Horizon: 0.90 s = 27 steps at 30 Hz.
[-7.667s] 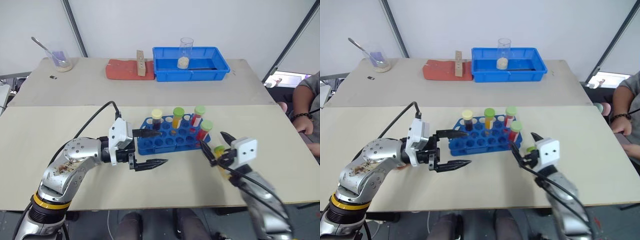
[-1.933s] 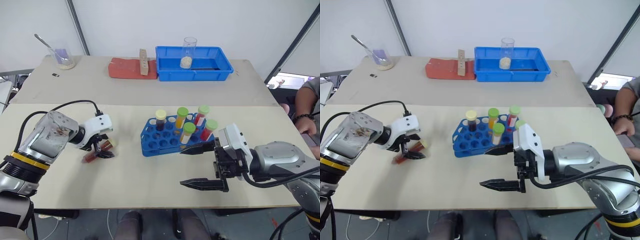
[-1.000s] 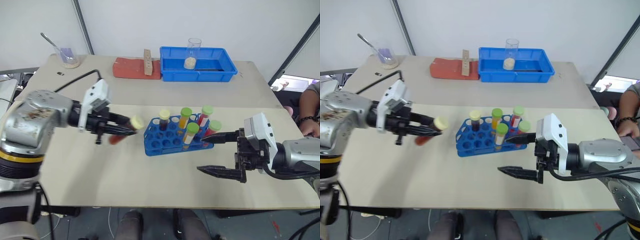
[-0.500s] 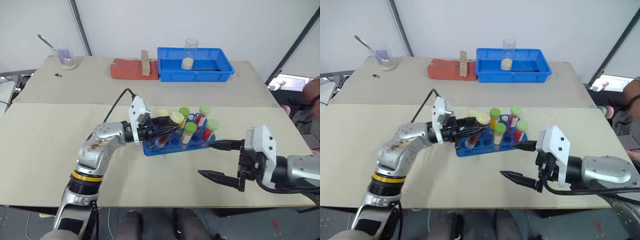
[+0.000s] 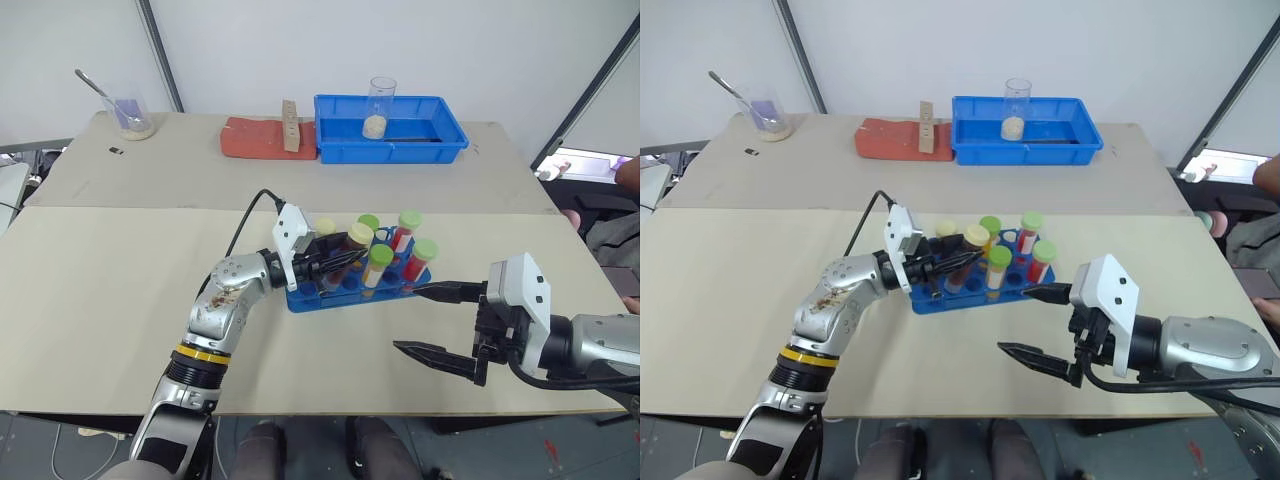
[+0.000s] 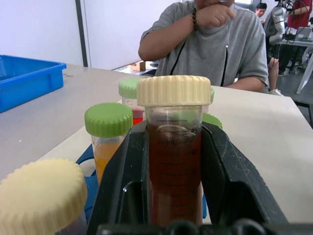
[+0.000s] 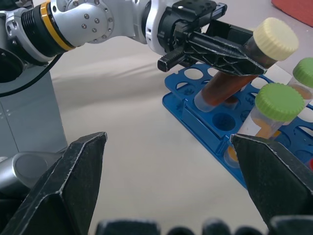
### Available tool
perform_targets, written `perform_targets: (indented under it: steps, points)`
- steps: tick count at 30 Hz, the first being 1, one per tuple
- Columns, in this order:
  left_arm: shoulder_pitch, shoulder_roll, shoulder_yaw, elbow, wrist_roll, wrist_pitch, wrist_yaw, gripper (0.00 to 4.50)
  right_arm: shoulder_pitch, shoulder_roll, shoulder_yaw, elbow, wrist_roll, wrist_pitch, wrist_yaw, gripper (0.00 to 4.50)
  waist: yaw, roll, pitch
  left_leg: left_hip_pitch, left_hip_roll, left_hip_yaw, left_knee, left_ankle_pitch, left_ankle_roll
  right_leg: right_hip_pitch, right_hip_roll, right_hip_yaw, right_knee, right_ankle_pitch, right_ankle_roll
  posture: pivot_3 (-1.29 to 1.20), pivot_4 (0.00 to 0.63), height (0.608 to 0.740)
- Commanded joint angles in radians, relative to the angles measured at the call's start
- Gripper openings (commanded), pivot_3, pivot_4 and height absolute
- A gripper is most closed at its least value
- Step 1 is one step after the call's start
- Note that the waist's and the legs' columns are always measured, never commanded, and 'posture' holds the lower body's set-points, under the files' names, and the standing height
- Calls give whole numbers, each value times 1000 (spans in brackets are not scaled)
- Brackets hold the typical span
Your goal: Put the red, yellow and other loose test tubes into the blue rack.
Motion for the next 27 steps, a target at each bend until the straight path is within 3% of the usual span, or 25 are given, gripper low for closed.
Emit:
perform_targets:
  steps: [1, 27]
  points:
    - [16, -3, -3, -10, 3, -17, 10, 944, -11, -7, -16, -23, 18, -4, -15, 4500, 0, 0, 0, 0, 0, 0, 0, 0, 0, 0, 0, 0, 0, 0, 0, 0, 150, 740]
    - [166, -15, 18, -34, 48, -202, 121, 944, -38, 42, 1, 9, -78, -28, -71, 4500, -5, 0, 0, 8, 0, -1, -1, 0, 0, 9, 0, -1, -2, -4, -5, 0, 150, 740]
